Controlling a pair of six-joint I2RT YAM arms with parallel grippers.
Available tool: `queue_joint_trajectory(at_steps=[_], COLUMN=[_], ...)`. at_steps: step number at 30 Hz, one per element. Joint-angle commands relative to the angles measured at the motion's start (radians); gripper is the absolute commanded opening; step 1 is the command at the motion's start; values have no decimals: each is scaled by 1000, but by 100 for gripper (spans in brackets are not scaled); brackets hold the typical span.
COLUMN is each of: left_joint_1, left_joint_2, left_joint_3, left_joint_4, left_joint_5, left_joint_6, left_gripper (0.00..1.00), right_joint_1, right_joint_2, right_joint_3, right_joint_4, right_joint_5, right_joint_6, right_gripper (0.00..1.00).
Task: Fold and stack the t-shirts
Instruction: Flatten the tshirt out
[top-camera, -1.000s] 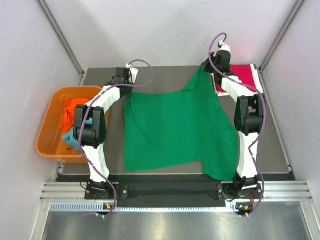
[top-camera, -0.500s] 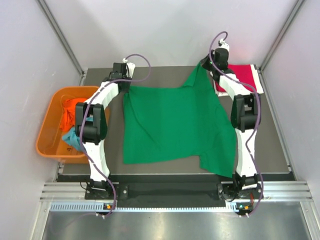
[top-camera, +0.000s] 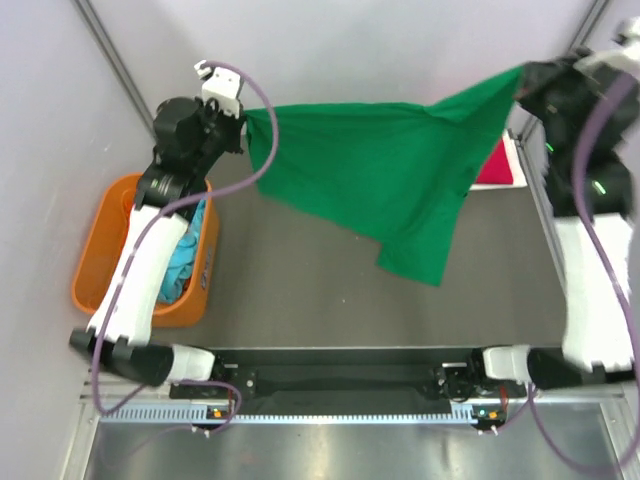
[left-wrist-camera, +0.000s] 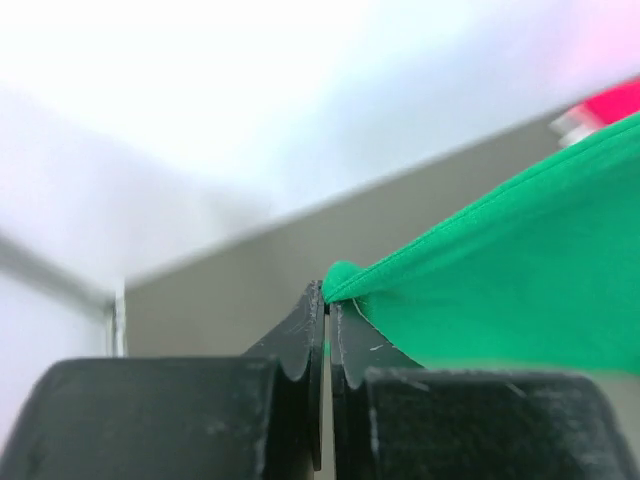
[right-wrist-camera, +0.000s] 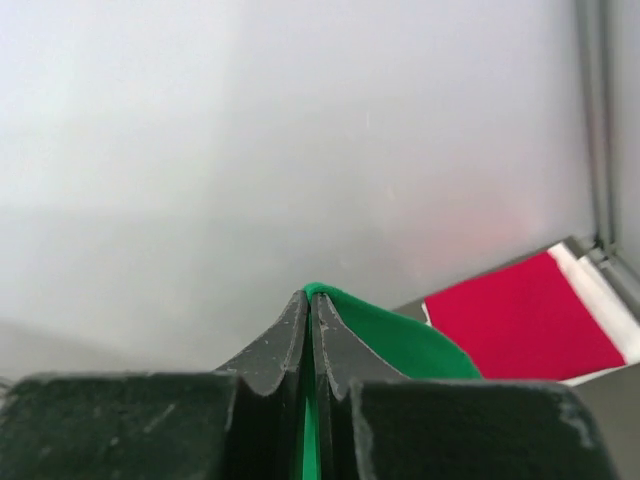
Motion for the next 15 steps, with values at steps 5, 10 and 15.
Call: queue_joint_trajectory(at_steps=[5, 10, 15], left_joint_1=[-68, -68, -68], left_joint_2=[-290, -456, -491], left_joint_3=[-40, -26, 0], left_joint_4=[18, -11, -88], left_joint_5=[99, 136, 156], left_joint_6=[-50, -73, -64], left_gripper=[0, 0, 0], right_joint_1=[-13, -13, -12], right_joint_2=[-393, -555, -617], right_joint_3=[-34, 84, 124], right_joint_4=[-344, -499, -513], right_joint_5=[54, 98, 109], right_joint_6=[40, 68, 86], right_gripper=[0, 0, 0])
